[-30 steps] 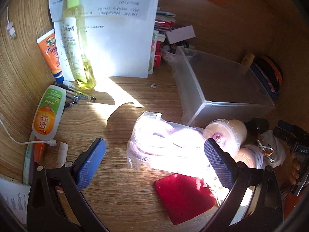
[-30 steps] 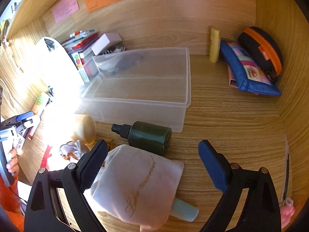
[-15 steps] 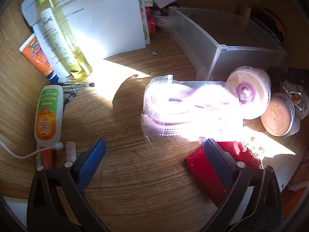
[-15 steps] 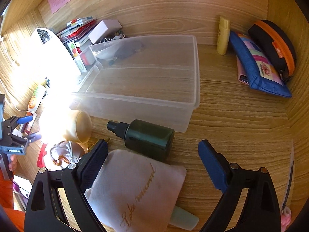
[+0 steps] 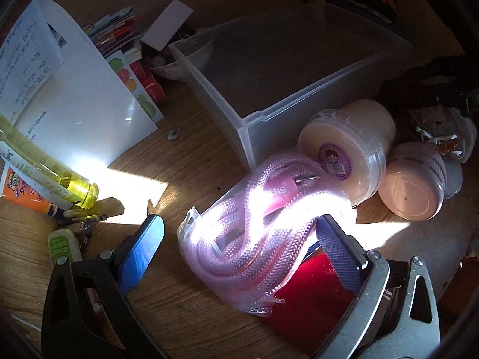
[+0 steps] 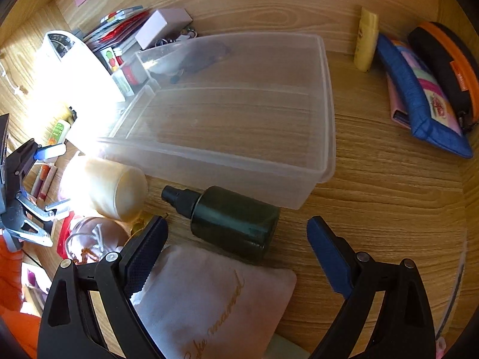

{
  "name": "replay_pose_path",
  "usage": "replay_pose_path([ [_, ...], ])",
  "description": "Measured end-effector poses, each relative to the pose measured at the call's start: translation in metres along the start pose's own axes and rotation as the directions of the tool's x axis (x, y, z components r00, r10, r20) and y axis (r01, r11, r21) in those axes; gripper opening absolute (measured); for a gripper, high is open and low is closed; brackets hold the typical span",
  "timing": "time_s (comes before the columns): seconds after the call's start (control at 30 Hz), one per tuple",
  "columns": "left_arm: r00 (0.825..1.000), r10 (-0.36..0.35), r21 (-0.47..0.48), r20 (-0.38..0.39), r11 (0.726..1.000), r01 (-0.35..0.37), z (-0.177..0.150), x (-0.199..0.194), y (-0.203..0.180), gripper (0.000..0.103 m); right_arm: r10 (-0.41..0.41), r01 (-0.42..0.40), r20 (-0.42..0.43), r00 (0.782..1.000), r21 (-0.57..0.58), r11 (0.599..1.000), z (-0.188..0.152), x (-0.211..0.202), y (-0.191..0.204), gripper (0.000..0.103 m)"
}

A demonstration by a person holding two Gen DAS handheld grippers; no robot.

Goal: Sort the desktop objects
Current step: 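Grasp the green spray bottle with the right gripper while the left gripper grasps the pink rope bag, then carry the spray bottle and rope bag into the clear box and release both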

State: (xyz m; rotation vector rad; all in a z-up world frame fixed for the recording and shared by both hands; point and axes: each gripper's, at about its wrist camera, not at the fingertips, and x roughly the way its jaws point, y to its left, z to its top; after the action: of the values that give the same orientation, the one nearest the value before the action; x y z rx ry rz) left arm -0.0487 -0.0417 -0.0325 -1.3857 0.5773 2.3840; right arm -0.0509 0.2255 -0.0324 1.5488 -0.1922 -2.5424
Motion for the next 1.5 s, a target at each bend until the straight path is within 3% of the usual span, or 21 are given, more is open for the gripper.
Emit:
replay_pose_path([
  [0.27, 0.983, -0.182, -0.028, 0.015, 0.983, 0.182, 0.004, 0.011, 0.012, 0.103, 0.069, -0.065, -0.055, 0.996, 0.058, 0.996, 0.003, 0.021, -0.002, 0.078],
  [0.33, 0.98, -0.199, -0.017, 0.021, 0.98, 0.199, 0.002, 0.011, 0.012, 0.103, 0.066, -0.063, -0.047, 0.997, 0.057, 0.996, 0.003, 0.02, -0.001, 0.071],
  [0.43, 0.98, -0.2, 0.009, 0.0, 0.98, 0.2, -0.001, 0.013, 0.004, 0.103, 0.07, -0.069, -0.038, 0.997, 0.039, 0.997, 0.002, 0.02, 0.001, 0.07],
  [0.67, 0.967, -0.254, -0.066, -0.01, 0.965, 0.253, 0.002, 0.012, 0.007, 0.103, 0.039, -0.039, -0.003, 0.999, -0.015, 0.999, 0.001, 0.016, 0.009, 0.062],
  [0.7, 0.968, -0.251, -0.07, 0.001, 0.966, 0.25, 0.0, 0.01, 0.007, 0.102, 0.025, -0.025, 0.006, 1.0, -0.02, 1.0, 0.0, 0.015, 0.01, 0.062],
  [0.77, 0.964, -0.265, -0.088, 0.017, 0.96, 0.266, -0.006, 0.001, 0.007, 0.086, 0.015, -0.014, 0.015, 1.0, -0.032, 0.999, -0.002, 0.013, 0.012, 0.062],
  [0.87, 0.966, -0.258, -0.102, 0.028, 0.96, 0.259, -0.015, -0.013, 0.006, 0.07, 0.014, -0.013, 0.033, 0.999, -0.039, 0.999, -0.004, 0.007, 0.013, 0.062],
  [0.97, 0.973, -0.23, -0.125, 0.033, 0.964, 0.233, -0.028, -0.019, 0.006, 0.065, 0.017, -0.015, 0.05, 0.999, -0.052, 0.999, -0.006, 0.002, 0.015, 0.062],
  [1.13, 0.984, -0.174, -0.18, 0.047, 0.967, 0.18, -0.036, -0.001, 0.018, 0.062, 0.011, -0.007, 0.087, 0.996, -0.041, 0.999, -0.01, -0.011, 0.014, 0.062],
  [1.37, 0.99, -0.077, -0.284, 0.116, 0.953, 0.108, -0.048, -0.028, 0.018, 0.061, 0.012, -0.007, 0.136, 0.991, -0.034, 0.999, -0.016, -0.037, 0.016, 0.062],
  [1.5, 0.986, -0.033, -0.334, 0.161, 0.939, 0.086, -0.031, -0.035, 0.017, 0.061, 0.013, -0.005, 0.169, 0.985, -0.049, 0.999, -0.016, -0.053, 0.022, 0.062],
])
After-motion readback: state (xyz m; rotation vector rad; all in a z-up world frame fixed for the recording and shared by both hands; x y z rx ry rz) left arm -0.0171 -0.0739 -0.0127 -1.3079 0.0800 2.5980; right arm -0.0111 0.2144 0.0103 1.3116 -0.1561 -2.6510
